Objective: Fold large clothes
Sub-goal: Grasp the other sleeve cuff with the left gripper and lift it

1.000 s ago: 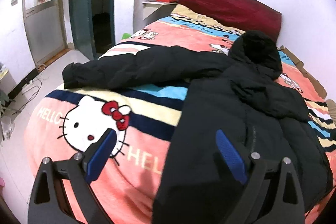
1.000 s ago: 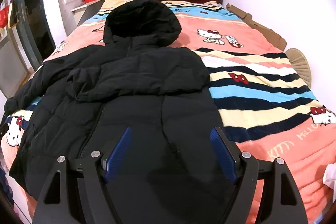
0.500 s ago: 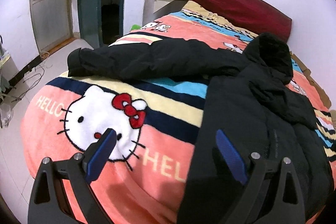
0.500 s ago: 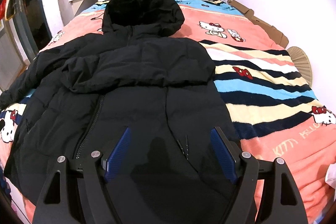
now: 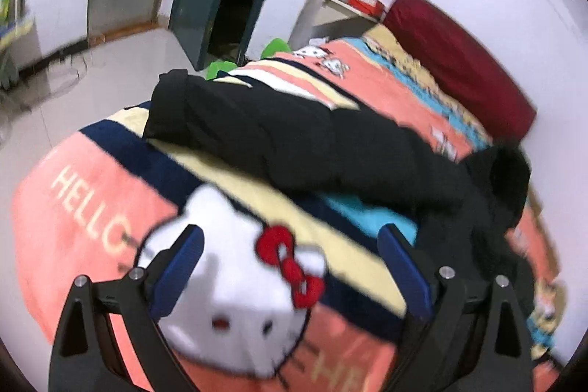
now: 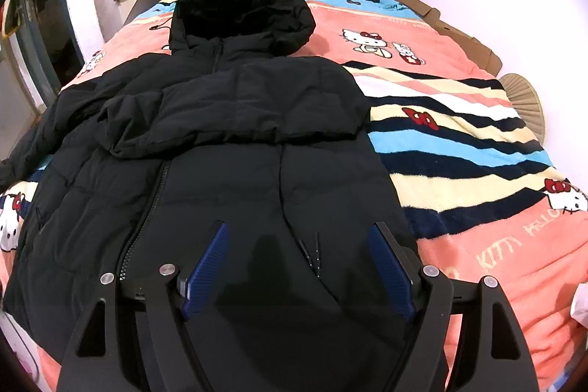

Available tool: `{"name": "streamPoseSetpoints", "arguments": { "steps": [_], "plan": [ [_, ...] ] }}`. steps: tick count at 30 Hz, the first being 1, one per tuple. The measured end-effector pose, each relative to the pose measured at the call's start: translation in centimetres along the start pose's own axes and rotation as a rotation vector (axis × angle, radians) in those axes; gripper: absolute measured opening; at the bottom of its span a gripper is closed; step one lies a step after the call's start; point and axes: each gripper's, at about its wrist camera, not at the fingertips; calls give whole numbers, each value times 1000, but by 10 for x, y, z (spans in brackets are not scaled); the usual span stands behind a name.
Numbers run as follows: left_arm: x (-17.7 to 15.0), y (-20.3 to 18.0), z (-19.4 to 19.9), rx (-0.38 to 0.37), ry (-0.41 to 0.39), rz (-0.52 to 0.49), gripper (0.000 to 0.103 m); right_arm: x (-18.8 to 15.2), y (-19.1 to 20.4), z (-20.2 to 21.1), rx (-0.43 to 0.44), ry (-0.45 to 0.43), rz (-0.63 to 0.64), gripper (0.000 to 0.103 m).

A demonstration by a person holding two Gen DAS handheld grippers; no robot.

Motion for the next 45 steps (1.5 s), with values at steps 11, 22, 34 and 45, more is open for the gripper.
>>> {"name": "streamPoseSetpoints", "arguments": {
  "steps": [11, 22, 34, 45],
  "plan": [
    [55, 62, -63, -98, 57, 346, 96, 0, -7, 5, -10, -1, -9, 77],
    [68, 115, -100, -230, 99, 654, 34, -4, -16, 3, -9, 13, -21, 77],
    [78, 94, -70, -246, 52, 494, 9, -7, -21, 7, 24, -15, -29, 77],
    [93, 23, -14, -282, -2, 293, 9, -9, -36, 9, 50, -41, -47, 77]
  ]
}}
Point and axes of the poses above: each gripper's, at about its wrist camera, not at the fingertips, and z roughly against the way its jaws point, y to its left, x to its top, and after that the axes turned 3 degrees about z, right-handed
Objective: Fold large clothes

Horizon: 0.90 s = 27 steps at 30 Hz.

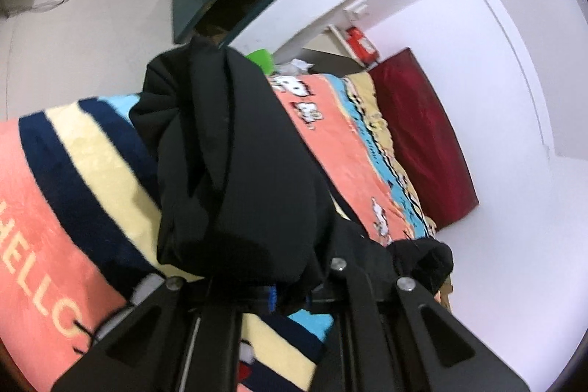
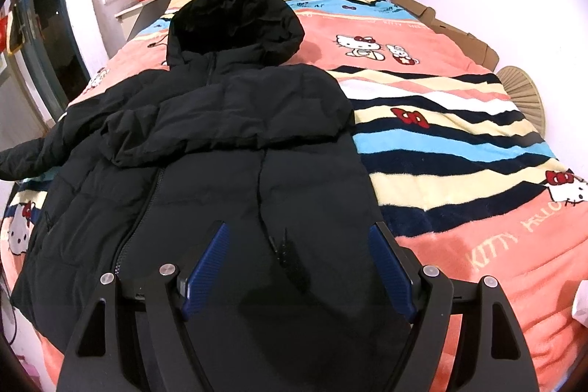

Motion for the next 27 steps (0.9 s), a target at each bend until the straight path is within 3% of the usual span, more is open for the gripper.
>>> {"name": "streamPoseSetpoints", "arguments": {
  "steps": [7, 13, 21, 27],
  "plan": [
    [-19, -79, 12, -57, 0, -122, 9, -3, -23, 0, 5, -14, -25, 78],
    [-54, -167, 15, -137, 22, -253, 9, -3, -48, 0, 3, -37, -30, 80],
    [-140, -270, -2, -206, 112, -432, 8, 5, -70, 2, 14, -75, -45, 82],
    [-206, -312, -34, -219, 206, -512, 8, 3, -88, 0, 17, -86, -90, 82]
  ]
}}
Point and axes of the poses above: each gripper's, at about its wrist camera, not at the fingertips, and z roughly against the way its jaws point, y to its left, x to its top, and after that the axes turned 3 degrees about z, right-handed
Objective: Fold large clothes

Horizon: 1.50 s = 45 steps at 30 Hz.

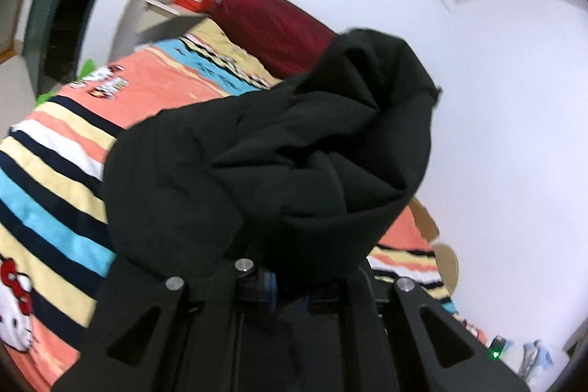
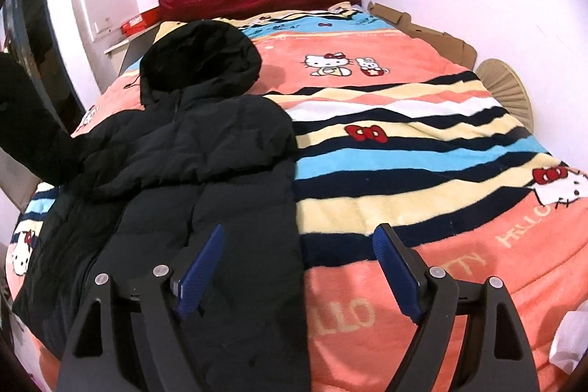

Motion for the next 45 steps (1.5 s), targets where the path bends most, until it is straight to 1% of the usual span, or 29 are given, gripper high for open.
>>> {"name": "streamPoseSetpoints", "arguments": {
  "steps": [4, 11, 14, 16, 18, 20, 21, 24, 27, 29, 31, 35, 38, 40, 42, 43, 45],
  "plan": [
    [-25, -36, -49, 5, 77, -51, 8, -2, -14, -1, -18, -5, -18, 83],
    [-89, -69, -118, 27, 214, -121, 8, -7, -32, -9, -31, 13, -69, 83],
    [-112, -71, -150, 38, 268, -129, 8, -9, -36, -15, -30, 24, -73, 83],
    [-120, -66, -167, 50, 293, -128, 8, -10, -39, -18, -35, 27, -76, 83],
    [-134, -66, -187, 79, 327, -135, 8, -9, -41, -21, -38, 31, -80, 83],
    [-143, -63, -198, 102, 343, -140, 10, -10, -45, -25, -43, 37, -84, 83],
    [-143, -64, -192, 109, 351, -144, 10, -11, -46, -26, -45, 39, -86, 83],
    [-152, -62, -203, 138, 383, -166, 12, -12, -52, -32, -52, 51, -100, 83],
    [-162, -69, -197, 145, 390, -194, 15, -13, -58, -34, -59, 56, -117, 83],
    [-162, -73, -193, 139, 386, -208, 18, -13, -62, -33, -64, 54, -128, 83],
    [-151, -72, -183, 129, 384, -215, 24, -14, -63, -31, -70, 51, -133, 84],
    [-149, -84, -178, 135, 381, -229, 30, -14, -62, -24, -72, 44, -132, 85],
    [-150, -89, -172, 125, 380, -238, 37, -13, -61, -18, -74, 33, -123, 86],
    [-151, -91, -168, 113, 389, -244, 49, -13, -61, -15, -80, 30, -121, 86],
    [-154, -94, -165, 109, 393, -265, 51, -13, -62, -12, -87, 26, -127, 87],
    [-154, -95, -163, 105, 393, -272, 55, -13, -63, -11, -91, 25, -129, 87],
    [-154, -97, -159, 88, 393, -270, 57, -12, -64, -10, -99, 25, -130, 87]
  ]
}}
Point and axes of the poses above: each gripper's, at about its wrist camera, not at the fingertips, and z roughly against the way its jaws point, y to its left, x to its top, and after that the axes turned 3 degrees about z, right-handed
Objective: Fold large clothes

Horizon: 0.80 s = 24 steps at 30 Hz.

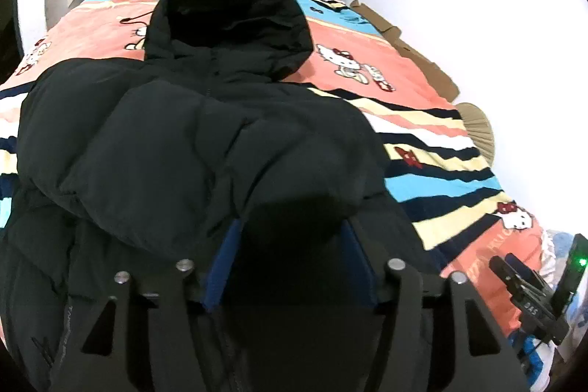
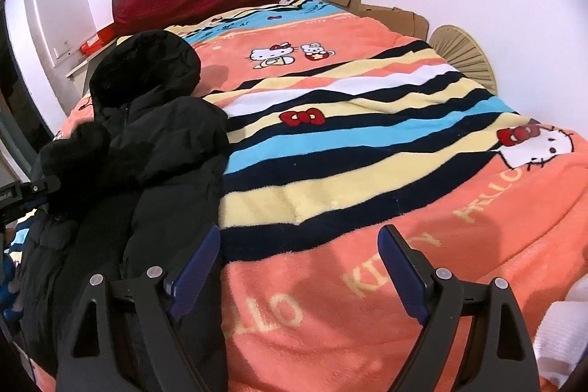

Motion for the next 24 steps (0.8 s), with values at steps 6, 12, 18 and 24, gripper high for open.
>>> {"name": "streamPoseSetpoints", "arguments": {
  "steps": [6, 12, 18, 24],
  "plan": [
    [-4, 0, 14, -16, 5, -39, 57, 0, 1, 7, -11, -6, 6, 87],
    [-14, 42, 25, 67, 35, -56, 57, 2, 18, -4, 1, 21, 44, 88],
    [0, 103, 44, 160, -14, -11, 57, 20, 83, -22, 102, 43, 161, 88],
    [40, 149, 55, 232, -96, 3, 57, 56, 184, -29, 264, 2, 307, 88]
  ]
}}
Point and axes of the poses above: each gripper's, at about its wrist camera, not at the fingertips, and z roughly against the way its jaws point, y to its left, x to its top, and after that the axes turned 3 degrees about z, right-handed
